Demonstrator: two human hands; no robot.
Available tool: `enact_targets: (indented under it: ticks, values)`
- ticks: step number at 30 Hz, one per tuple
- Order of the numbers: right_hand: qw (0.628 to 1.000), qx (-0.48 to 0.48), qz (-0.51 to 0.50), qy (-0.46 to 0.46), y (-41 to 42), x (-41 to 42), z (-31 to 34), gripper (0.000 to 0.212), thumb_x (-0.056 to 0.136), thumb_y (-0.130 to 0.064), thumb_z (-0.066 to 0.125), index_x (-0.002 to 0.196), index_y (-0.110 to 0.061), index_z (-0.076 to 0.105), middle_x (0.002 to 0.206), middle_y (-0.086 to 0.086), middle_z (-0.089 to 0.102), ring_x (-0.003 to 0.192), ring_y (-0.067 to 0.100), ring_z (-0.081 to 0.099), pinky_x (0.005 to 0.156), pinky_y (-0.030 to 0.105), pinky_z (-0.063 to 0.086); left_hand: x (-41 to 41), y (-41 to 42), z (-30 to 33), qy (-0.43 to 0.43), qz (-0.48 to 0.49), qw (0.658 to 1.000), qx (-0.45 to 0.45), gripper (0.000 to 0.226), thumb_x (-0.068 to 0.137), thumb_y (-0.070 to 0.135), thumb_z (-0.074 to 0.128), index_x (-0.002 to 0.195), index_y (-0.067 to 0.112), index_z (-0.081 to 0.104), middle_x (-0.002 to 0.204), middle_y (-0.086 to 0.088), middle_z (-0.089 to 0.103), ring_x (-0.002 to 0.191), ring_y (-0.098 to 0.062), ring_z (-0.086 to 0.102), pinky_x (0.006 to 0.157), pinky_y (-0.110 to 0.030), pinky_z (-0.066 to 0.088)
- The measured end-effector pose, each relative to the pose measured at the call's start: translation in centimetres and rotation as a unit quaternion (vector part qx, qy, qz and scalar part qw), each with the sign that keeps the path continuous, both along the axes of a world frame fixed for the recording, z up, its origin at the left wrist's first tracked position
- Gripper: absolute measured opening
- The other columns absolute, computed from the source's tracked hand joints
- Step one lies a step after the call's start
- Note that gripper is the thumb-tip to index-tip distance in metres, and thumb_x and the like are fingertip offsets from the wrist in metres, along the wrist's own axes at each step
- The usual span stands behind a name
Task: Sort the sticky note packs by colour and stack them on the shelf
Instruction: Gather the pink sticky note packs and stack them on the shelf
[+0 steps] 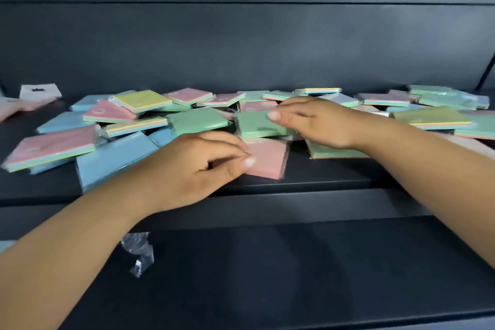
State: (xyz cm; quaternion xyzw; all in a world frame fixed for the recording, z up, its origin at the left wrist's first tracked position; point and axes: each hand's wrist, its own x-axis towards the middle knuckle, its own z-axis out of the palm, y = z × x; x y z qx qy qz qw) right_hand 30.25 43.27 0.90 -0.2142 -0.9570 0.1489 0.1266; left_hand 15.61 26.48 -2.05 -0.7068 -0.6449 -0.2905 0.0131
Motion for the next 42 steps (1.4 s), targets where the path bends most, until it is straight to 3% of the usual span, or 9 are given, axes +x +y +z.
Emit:
enact_targets:
  ticks: [6, 9, 11, 15, 20, 23, 28, 35, 42]
  values:
    - [0.987, 0.098, 0.126, -0.029, -3.7, 3.0, -0.6, 0.086, 0.069, -0.066, 0.015, 0.122, -0.017, 0.060, 0.129, -0.006, 0.055, 0.124, 0.010, 0.040, 0.105, 0.019, 0.024, 2.5, -1.5, 0.0, -0.055, 0.071, 0.996, 0.007, 0.049, 0.077, 0.061, 0.038, 0.087, 0.025, 0.069, 0.101, 0.020, 0.061, 0.096, 0.002, 0.055, 0.084, -0.011, 0.041]
    - [0.975, 0.160, 0.144, -0.056, -3.7, 3.8, -1.2, 0.103, 0.061, -0.082, 0.007, 0.124, -0.019, 0.057, 0.125, -0.006, 0.057, 0.122, 0.012, 0.041, 0.106, 0.027, 0.027, 4.0, -1.6, 0.2, -0.122, 0.217, 0.969, 0.014, 0.035, 0.083, 0.057, 0.047, 0.083, 0.027, 0.065, 0.086, 0.011, 0.066, 0.086, 0.000, 0.057, 0.075, -0.007, 0.039]
    - [0.974, 0.148, 0.161, -0.061, -3.7, 4.4, -1.4, 0.102, 0.058, -0.085, 0.011, 0.132, -0.026, 0.049, 0.133, -0.011, 0.052, 0.128, 0.009, 0.037, 0.110, 0.026, 0.023, 4.8, -0.9, 0.3, -0.067, 0.310, 0.947, -0.056, 0.054, 0.081, 0.067, 0.040, 0.084, 0.017, 0.062, 0.082, 0.002, 0.060, 0.082, -0.012, 0.052, 0.074, -0.023, 0.039]
    - [0.975, 0.076, 0.201, -0.054, -3.8, 5.8, -1.2, 0.077, 0.072, -0.068, 0.037, 0.137, -0.026, 0.043, 0.142, -0.013, 0.043, 0.128, 0.004, 0.032, 0.102, 0.013, 0.019, 6.6, -0.4, -0.5, -0.014, 0.307, 0.947, -0.095, 0.057, 0.072, 0.063, 0.031, 0.068, 0.011, 0.054, 0.073, -0.005, 0.051, 0.083, -0.021, 0.045, 0.073, -0.030, 0.029]
    - [0.969, -0.066, 0.233, -0.052, -3.4, 7.6, -0.7, 0.083, 0.066, -0.065, 0.030, 0.143, -0.035, 0.029, 0.131, -0.038, 0.024, 0.121, -0.018, 0.020, 0.096, 0.002, 0.011, 9.8, -0.7, -0.8, -0.238, 0.329, 0.914, 0.014, 0.023, 0.081, 0.039, 0.067, 0.094, 0.020, 0.064, 0.088, 0.007, 0.065, 0.083, -0.010, 0.058, 0.076, -0.028, 0.044]
    - [0.934, -0.252, 0.255, 0.006, -3.0, 8.0, -0.1, 0.053, 0.077, -0.053, 0.037, 0.122, -0.030, 0.055, 0.117, -0.040, 0.048, 0.112, -0.022, 0.044, 0.083, -0.008, 0.029, 10.5, -0.6, -0.6, -0.340, 0.331, 0.875, 0.100, 0.026, 0.077, 0.022, 0.073, 0.098, 0.023, 0.059, 0.091, 0.012, 0.066, 0.080, -0.001, 0.062, 0.071, -0.021, 0.050]
    - [0.919, -0.342, 0.186, 0.057, -0.2, 5.4, 1.8, 0.034, 0.090, -0.051, 0.039, 0.098, -0.028, 0.062, 0.110, -0.020, 0.063, 0.101, -0.006, 0.057, 0.098, 0.019, 0.039, 9.9, -1.1, 1.0, -0.471, 0.309, 0.802, 0.199, 0.028, 0.074, 0.005, 0.073, 0.093, 0.020, 0.057, 0.086, -0.002, 0.069, 0.070, -0.012, 0.066, 0.067, -0.024, 0.053]
    - [0.970, -0.237, 0.057, 0.006, 2.8, -1.8, 4.2, 0.025, 0.089, -0.039, 0.056, 0.090, -0.015, 0.060, 0.089, 0.002, 0.057, 0.083, 0.015, 0.052, 0.072, 0.027, 0.038, 5.2, -0.4, 3.8, -0.516, 0.326, 0.752, 0.247, 0.028, 0.079, 0.004, 0.069, 0.093, 0.017, 0.049, 0.091, -0.002, 0.067, 0.076, -0.015, 0.066, 0.067, -0.036, 0.056]
    - [0.990, -0.033, -0.014, -0.135, 3.6, -10.3, 2.4, 0.044, 0.089, -0.047, 0.051, 0.062, -0.012, 0.042, 0.066, 0.005, 0.045, 0.060, 0.022, 0.042, 0.061, 0.028, 0.034, -1.9, 0.3, 4.6, -0.445, 0.354, 0.786, 0.242, 0.029, 0.079, 0.009, 0.071, 0.080, 0.022, 0.044, 0.089, 0.003, 0.063, 0.079, -0.013, 0.062, 0.060, -0.030, 0.050]
